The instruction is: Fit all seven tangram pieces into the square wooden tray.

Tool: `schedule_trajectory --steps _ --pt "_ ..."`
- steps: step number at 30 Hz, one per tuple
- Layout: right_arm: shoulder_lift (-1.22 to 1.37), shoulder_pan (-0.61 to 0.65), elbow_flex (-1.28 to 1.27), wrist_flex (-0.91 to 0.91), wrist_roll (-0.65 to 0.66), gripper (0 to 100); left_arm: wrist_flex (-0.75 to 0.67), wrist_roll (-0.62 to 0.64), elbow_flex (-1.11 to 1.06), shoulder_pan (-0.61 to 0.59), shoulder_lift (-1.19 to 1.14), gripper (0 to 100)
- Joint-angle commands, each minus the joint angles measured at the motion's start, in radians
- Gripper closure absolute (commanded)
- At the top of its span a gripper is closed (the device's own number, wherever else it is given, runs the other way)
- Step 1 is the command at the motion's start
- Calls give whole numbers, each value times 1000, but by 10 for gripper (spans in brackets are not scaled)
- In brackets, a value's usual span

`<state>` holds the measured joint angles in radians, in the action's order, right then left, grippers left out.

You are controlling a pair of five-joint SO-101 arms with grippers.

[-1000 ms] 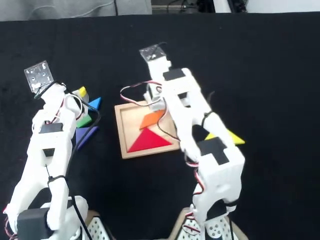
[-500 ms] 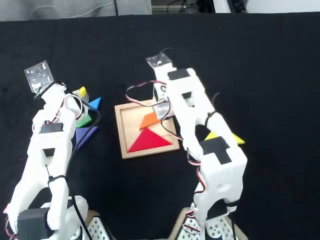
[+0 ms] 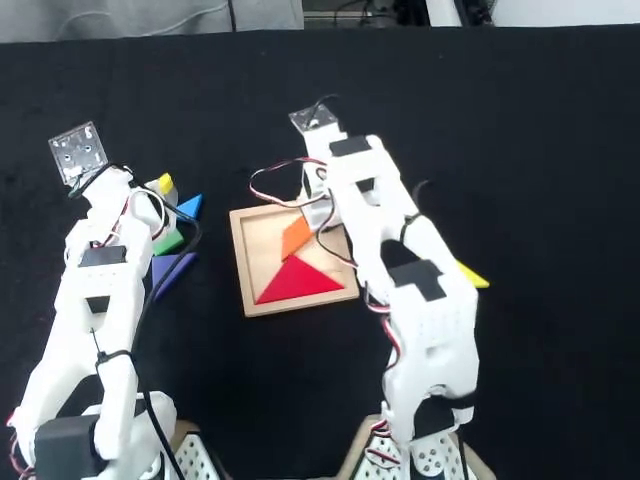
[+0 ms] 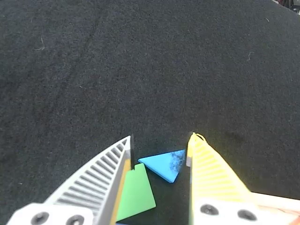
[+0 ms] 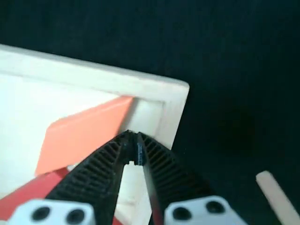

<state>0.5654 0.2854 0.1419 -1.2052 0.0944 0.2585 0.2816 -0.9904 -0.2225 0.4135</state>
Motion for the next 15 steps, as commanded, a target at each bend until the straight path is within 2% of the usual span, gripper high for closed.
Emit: schedule_trajectory --steps 1,8,13,15 --pt "1 -9 127 -34 2 984 -21 -8 15 16 37 805" --pt "1 103 185 -63 6 984 -21 -8 16 16 37 805" --pt "-85 103 216 -155 87 984 -21 -8 16 16 37 805" --pt "-156 80 229 -204 172 984 -21 -8 16 16 37 805"
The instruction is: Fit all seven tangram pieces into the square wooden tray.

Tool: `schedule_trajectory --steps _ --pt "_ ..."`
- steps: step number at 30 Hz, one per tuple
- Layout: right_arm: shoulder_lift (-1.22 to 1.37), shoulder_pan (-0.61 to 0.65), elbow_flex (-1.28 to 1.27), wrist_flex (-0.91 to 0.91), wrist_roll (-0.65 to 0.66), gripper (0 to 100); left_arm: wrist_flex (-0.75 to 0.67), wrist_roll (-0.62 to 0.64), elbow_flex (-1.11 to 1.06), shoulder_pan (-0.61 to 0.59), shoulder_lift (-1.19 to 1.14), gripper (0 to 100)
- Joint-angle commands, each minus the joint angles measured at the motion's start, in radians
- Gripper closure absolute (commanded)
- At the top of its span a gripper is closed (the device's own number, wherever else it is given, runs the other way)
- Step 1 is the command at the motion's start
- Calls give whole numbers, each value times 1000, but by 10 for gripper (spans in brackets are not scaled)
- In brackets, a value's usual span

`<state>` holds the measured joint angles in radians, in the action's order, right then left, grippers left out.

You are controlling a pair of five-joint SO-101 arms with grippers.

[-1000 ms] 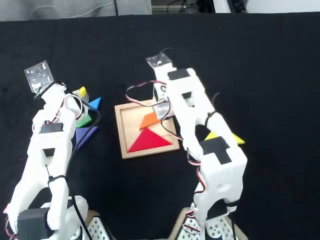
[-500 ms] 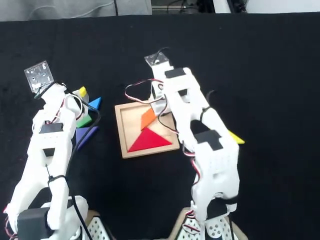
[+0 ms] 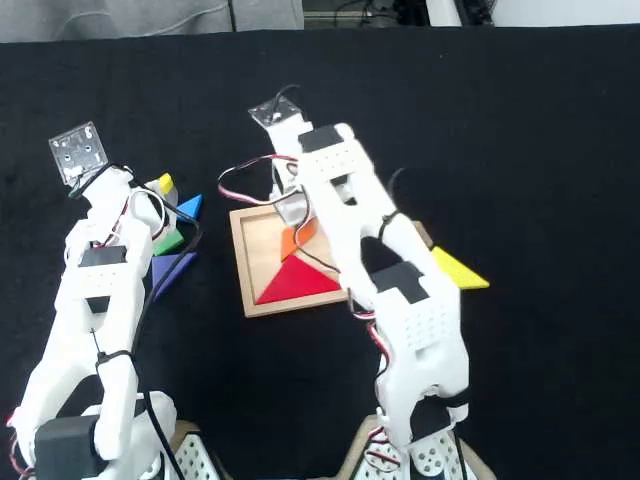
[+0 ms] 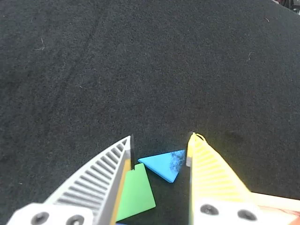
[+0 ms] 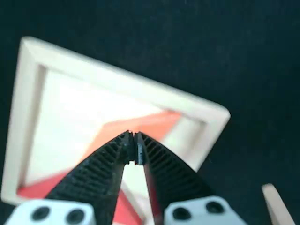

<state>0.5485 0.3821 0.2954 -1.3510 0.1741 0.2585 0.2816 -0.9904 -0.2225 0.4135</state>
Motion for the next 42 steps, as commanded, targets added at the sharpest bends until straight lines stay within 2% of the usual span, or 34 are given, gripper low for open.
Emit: schedule_trajectory --steps 1,2,4,5,6,11,13,17,25,42 --pt "-166 -21 76 -86 186 984 -21 -8 16 16 37 805" --pt "-191 -20 64 -129 322 979 -21 -8 16 16 37 805" --pt "-213 5 12 -247 677 956 -21 -8 16 16 37 805" --pt "-213 15 -5 -299 802 923 -21 -8 16 16 37 805" --pt "-208 26 -15 -325 875 878 -21 -8 16 16 37 805" --pt "-205 34 -25 -253 913 593 -21 -8 18 13 37 805" --pt "-193 37 -35 -249 977 550 -21 -8 19 10 37 805" --pt "-125 51 -48 -233 1114 595 -21 -8 19 7 37 805" --pt "5 54 10 -196 1189 719 -23 -2 33 -50 38 805" --pt "-41 60 38 -180 1232 724 -72 2 13 -81 38 805"
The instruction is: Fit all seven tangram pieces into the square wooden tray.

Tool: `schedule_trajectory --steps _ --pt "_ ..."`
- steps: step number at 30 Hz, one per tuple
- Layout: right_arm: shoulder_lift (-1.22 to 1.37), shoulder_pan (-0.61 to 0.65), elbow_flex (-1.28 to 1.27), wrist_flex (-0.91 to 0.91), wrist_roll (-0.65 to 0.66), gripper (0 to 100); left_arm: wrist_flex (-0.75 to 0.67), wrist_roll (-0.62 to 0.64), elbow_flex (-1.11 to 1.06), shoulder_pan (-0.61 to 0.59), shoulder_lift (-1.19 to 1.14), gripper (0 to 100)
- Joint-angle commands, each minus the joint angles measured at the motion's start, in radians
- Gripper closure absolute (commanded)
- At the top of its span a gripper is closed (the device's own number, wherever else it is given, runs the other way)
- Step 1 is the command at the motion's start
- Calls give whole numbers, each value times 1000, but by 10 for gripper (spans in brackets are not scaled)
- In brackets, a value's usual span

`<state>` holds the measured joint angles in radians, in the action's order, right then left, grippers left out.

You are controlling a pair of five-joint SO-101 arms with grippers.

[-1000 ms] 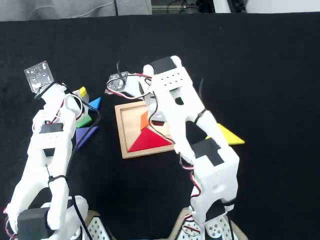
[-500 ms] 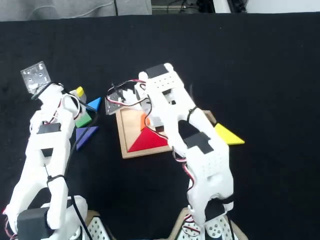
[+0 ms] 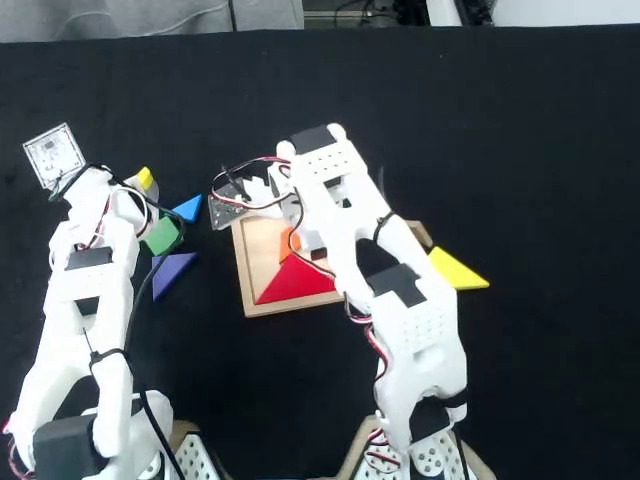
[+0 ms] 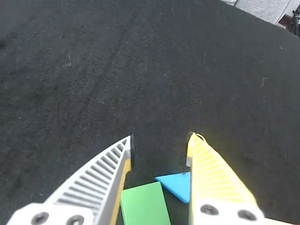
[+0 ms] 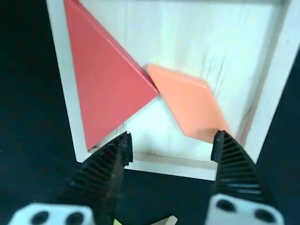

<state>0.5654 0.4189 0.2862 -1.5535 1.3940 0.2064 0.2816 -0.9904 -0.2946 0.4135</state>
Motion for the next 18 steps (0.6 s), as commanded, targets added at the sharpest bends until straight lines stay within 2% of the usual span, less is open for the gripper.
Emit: schedule_trajectory --steps 1,18 --pt "-53 28 39 38 12 724 -20 2 15 -8 38 805" --pt "101 31 81 100 28 726 -20 -5 16 -8 38 805"
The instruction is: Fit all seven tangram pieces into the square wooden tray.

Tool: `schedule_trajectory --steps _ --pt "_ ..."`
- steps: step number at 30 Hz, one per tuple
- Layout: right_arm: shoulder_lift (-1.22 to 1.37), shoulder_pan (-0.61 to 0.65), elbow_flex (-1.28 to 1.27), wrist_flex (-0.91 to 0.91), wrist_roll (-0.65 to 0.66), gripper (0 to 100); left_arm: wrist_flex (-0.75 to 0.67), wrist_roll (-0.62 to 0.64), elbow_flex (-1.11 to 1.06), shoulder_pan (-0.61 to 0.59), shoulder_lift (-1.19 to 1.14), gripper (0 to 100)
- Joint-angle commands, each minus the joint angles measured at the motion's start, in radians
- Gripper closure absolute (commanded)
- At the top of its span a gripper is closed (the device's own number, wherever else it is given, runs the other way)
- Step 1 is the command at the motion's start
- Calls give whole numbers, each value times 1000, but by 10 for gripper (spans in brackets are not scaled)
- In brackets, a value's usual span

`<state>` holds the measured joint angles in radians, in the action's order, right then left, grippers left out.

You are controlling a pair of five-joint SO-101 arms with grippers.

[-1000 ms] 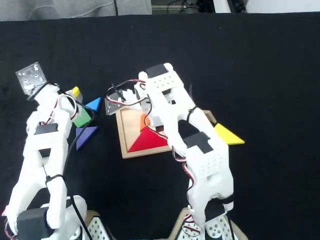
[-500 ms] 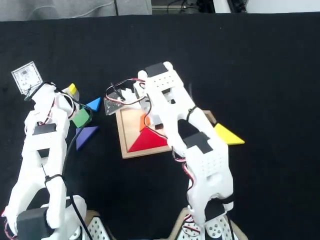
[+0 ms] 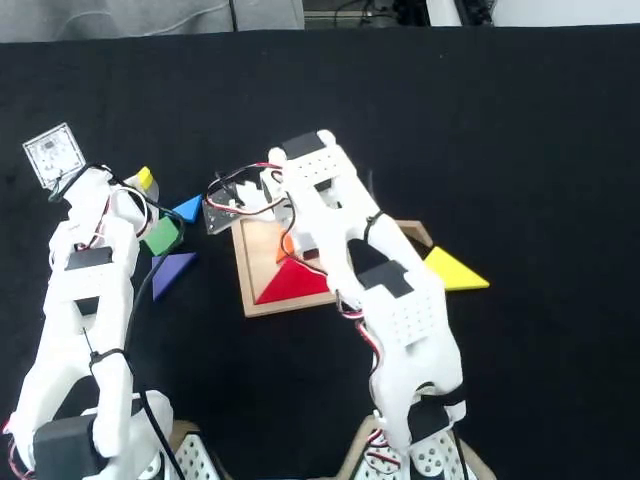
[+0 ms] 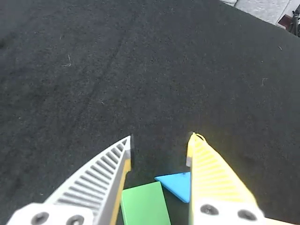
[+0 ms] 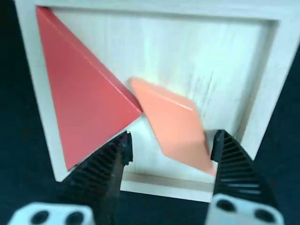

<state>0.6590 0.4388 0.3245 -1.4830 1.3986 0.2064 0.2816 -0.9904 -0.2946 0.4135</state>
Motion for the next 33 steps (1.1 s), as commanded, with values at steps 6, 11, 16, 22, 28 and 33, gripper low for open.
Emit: schedule_trajectory --steps 6,11,16,22,28,33 --pt "24 6 42 51 25 727 -20 -6 15 -4 38 805" --pt "30 8 33 86 21 727 -20 -6 13 -2 38 805" --pt "31 6 -22 144 21 727 -20 -6 12 -2 38 805" --pt "30 6 -47 186 21 727 -20 -6 12 -2 38 805" --pt "30 2 -50 186 20 727 -20 -6 12 -2 38 805" --pt "28 -18 -53 181 20 727 -20 -6 13 -2 38 805"
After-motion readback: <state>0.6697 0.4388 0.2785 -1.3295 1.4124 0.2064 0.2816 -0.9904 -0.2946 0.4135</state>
